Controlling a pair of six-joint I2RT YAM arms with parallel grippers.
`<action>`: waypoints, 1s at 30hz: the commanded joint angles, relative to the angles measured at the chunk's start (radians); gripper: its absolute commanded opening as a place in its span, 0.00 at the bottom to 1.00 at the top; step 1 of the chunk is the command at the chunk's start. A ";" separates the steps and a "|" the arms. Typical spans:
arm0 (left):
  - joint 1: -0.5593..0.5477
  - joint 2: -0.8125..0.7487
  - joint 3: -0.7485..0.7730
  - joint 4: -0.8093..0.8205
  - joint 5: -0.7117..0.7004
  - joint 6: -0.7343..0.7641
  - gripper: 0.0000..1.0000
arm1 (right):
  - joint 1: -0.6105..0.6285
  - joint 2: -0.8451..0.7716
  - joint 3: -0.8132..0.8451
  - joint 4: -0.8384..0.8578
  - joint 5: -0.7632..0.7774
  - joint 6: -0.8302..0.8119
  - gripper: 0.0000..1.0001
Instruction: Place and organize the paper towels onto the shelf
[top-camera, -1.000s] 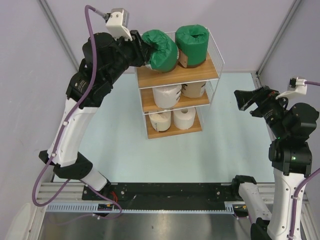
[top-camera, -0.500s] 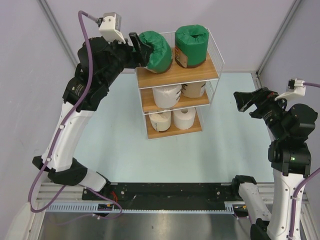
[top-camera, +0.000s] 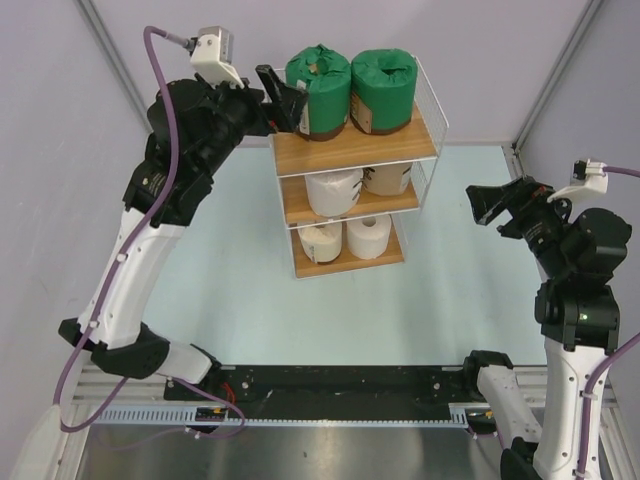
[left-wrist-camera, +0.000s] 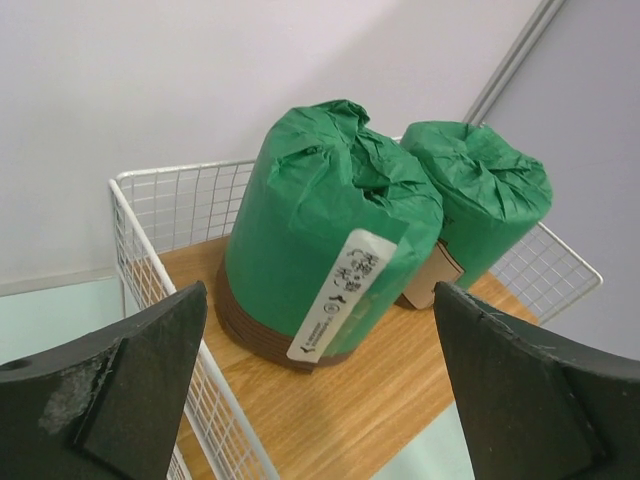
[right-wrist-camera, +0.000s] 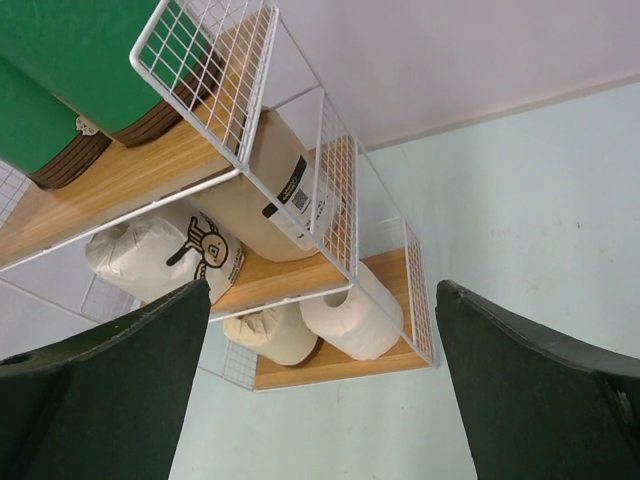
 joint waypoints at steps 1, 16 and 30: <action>0.015 -0.106 -0.080 0.124 0.048 -0.026 0.99 | -0.003 -0.019 0.002 0.055 0.048 0.004 1.00; 0.116 -0.143 -0.048 0.042 0.051 0.012 1.00 | -0.001 0.165 0.194 0.233 0.235 0.021 1.00; 0.328 0.050 0.135 0.020 0.166 -0.059 1.00 | 0.055 0.759 0.692 0.368 0.099 -0.071 1.00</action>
